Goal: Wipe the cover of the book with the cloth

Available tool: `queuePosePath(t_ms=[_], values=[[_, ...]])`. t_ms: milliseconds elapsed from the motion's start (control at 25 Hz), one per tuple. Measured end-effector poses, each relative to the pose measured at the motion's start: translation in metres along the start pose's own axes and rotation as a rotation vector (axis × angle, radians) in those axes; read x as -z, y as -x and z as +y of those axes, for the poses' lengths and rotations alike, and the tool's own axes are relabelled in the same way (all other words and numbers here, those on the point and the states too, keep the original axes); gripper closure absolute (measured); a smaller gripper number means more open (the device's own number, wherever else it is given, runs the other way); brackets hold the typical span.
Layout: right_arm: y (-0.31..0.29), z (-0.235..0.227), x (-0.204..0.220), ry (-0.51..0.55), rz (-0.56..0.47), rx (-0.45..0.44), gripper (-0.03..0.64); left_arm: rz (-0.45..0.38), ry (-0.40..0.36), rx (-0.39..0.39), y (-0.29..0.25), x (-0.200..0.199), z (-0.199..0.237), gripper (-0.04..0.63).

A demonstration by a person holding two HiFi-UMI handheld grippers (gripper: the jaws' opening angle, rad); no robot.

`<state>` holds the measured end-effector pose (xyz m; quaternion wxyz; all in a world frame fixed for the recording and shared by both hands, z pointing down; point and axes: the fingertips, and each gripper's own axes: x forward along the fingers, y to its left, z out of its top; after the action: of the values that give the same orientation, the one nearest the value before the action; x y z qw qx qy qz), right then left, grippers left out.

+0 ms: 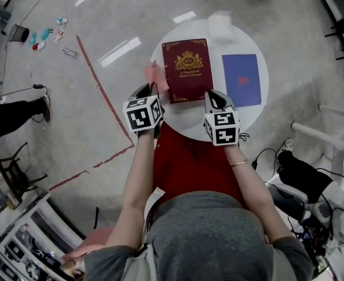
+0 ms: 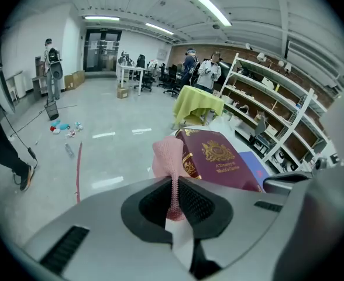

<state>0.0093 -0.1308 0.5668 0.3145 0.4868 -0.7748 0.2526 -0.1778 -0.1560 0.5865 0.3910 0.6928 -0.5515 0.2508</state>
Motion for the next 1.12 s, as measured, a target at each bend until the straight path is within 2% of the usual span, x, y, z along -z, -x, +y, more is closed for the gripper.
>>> queuePosePath(t_ms=[240,520,800,1120], values=[[0.02,-0.02,0.009,-0.027,-0.019,0.029,0.588,-0.04,-0.041,0.054,0.009,-0.011,-0.044,0.561],[0.044,-0.044,0.024,-0.075,-0.039,0.08,0.588,-0.051,-0.113,0.214,0.008,-0.013,-0.131,0.561],[0.058,-0.057,0.036,-0.106,-0.042,0.118,0.588,0.008,-0.155,0.367,-0.003,0.01,-0.194,0.561],[0.059,-0.052,0.039,-0.088,-0.025,0.105,0.588,0.086,-0.144,0.358,-0.015,0.041,-0.19,0.561]])
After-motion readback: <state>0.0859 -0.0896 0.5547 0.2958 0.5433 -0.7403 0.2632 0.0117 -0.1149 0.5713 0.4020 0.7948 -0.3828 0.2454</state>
